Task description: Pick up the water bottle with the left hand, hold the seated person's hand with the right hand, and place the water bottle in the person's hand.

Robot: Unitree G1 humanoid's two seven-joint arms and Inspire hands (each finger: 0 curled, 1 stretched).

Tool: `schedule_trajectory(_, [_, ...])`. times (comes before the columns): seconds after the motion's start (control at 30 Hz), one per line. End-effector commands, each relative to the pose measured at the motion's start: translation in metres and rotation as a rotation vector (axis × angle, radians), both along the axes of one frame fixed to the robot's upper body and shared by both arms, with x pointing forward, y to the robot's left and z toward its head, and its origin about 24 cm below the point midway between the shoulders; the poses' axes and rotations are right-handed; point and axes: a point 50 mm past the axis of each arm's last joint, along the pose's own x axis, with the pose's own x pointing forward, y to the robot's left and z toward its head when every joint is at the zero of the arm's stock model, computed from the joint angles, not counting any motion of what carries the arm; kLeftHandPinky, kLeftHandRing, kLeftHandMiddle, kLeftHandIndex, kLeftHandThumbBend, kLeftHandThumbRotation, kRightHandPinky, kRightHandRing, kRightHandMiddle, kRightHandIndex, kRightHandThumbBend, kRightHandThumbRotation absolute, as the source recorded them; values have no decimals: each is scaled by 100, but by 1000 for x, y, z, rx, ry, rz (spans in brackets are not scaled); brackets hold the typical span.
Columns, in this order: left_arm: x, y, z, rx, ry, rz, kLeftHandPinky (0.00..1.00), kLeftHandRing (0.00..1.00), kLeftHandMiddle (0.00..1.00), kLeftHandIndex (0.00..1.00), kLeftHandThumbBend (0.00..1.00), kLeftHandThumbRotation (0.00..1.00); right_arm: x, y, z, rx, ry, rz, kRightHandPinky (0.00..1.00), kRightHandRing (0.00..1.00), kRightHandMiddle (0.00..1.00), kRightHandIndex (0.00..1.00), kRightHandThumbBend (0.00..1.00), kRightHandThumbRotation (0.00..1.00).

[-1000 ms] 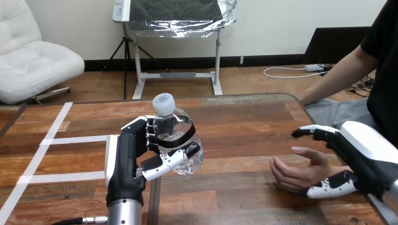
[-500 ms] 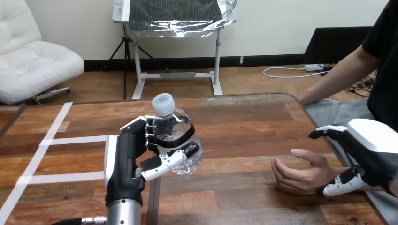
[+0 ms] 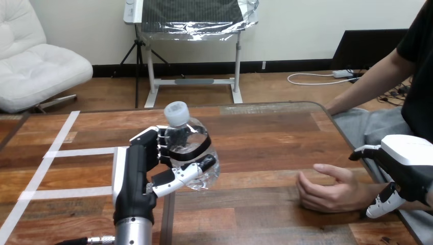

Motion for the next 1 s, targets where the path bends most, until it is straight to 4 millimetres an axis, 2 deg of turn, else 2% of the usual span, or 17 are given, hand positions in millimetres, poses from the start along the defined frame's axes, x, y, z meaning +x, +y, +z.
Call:
schedule_trajectory(0.0, [7,-2,25,-10,-129,-9,35,39,44,47,66,0,17,-6,20,-80,-34,6,80,90,90,85,81,0])
schedule_trajectory(0.97, [8,-1,25,-15,-132,-11,35,40,44,47,66,0,29,-18,13,-136,94,-16,79,88,89,85,77,0])
